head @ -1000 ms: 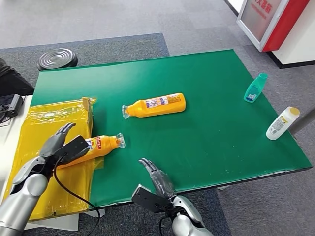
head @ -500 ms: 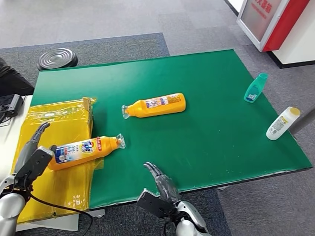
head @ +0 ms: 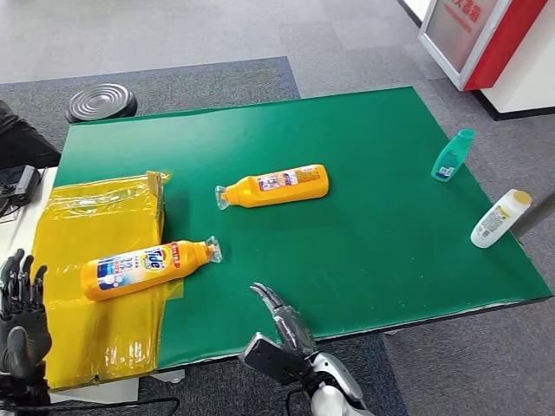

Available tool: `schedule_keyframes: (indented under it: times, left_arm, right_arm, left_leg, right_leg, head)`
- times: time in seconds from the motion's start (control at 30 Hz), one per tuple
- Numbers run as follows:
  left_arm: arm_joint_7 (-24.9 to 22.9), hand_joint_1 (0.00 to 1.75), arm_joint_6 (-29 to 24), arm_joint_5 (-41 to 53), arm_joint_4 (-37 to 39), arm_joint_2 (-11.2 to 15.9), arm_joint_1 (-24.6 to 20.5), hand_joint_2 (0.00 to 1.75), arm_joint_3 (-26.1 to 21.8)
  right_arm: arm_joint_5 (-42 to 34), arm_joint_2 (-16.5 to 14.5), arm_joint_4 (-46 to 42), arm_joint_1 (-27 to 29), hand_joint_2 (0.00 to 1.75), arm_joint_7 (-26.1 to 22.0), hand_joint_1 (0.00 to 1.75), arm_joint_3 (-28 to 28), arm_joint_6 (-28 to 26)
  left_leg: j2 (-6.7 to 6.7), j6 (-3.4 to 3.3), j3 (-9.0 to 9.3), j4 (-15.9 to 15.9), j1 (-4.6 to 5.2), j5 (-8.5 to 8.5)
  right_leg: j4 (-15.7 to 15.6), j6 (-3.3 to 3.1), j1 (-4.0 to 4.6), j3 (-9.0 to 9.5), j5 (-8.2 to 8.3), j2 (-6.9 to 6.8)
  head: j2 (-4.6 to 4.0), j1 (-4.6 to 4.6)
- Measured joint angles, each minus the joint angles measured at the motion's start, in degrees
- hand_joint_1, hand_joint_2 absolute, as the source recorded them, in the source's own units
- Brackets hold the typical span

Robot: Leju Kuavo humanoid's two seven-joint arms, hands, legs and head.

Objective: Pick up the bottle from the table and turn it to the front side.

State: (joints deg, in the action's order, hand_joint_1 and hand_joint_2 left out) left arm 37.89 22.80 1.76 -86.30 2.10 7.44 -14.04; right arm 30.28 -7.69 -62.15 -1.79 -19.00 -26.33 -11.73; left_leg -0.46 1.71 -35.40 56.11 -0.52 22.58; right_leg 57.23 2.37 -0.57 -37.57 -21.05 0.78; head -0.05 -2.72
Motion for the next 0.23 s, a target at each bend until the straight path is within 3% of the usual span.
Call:
schedule_keyframes:
  times: [0.1, 0.23]
  left_arm:
    - [0.23, 0.00, 4.24, 1.81, 2.43, -2.76, 0.73, 1.75, -3.48]
    - [0.25, 0.00, 5.47, 2.63, 3.87, -4.32, 1.88, 1.75, -4.18]
  right_arm:
    - [-2.62, 0.14, -1.74, 0.32, 1.75, -2.27, 0.00, -0.01, 1.86]
    - [-6.55, 0.52, -4.66, 1.42, 1.75, -5.46, 0.00, -0.01, 5.13]
  left_leg:
    - [0.00, 0.02, 0.01, 0.00, 0.00, 0.01]
    - [-0.01, 0.03, 0.01, 0.00, -0.01, 0.00]
  right_leg:
    - [0.00, -0.03, 0.00, 0.00, 0.00, 0.00]
    - [0.00, -0.05, 0.01, 0.00, 0.01, 0.00]
  head:
    - [-0.01, 0.01]
    - [0.00, 0.02]
